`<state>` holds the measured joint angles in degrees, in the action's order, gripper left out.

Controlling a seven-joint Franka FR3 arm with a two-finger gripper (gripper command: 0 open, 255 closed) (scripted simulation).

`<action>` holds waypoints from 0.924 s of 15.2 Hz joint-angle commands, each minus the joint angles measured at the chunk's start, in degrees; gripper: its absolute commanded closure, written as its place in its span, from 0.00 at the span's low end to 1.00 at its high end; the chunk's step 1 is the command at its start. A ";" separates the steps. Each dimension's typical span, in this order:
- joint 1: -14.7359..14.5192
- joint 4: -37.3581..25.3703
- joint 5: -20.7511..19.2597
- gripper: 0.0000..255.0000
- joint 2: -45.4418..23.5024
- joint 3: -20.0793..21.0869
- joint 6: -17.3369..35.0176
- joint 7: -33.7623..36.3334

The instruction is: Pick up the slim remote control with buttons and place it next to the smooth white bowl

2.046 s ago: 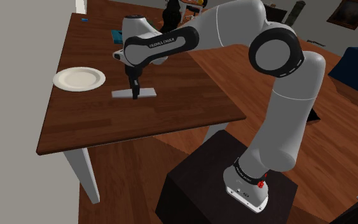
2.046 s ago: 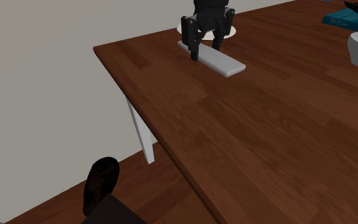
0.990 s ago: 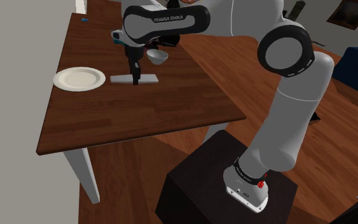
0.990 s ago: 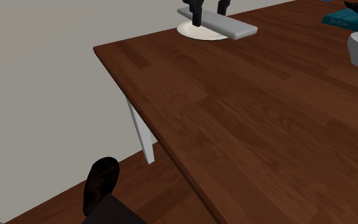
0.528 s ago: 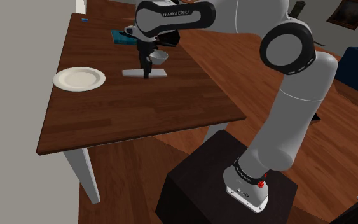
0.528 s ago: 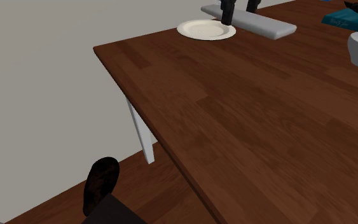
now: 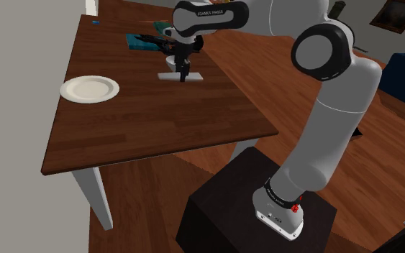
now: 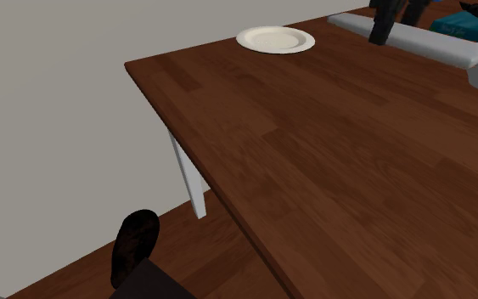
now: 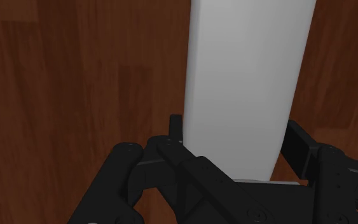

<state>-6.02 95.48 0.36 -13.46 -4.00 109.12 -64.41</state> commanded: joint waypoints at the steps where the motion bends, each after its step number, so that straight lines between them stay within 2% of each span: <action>1: 1.54 -0.49 0.26 1.00 -0.35 -0.90 -0.13 -2.55; 8: 7.24 -5.37 1.53 1.00 -3.85 -3.89 -1.54 -11.39; 14: 12.51 -12.88 3.06 1.00 -9.06 -5.95 -3.95 -18.64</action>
<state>5.64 83.49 3.15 -21.63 -9.65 105.16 -81.83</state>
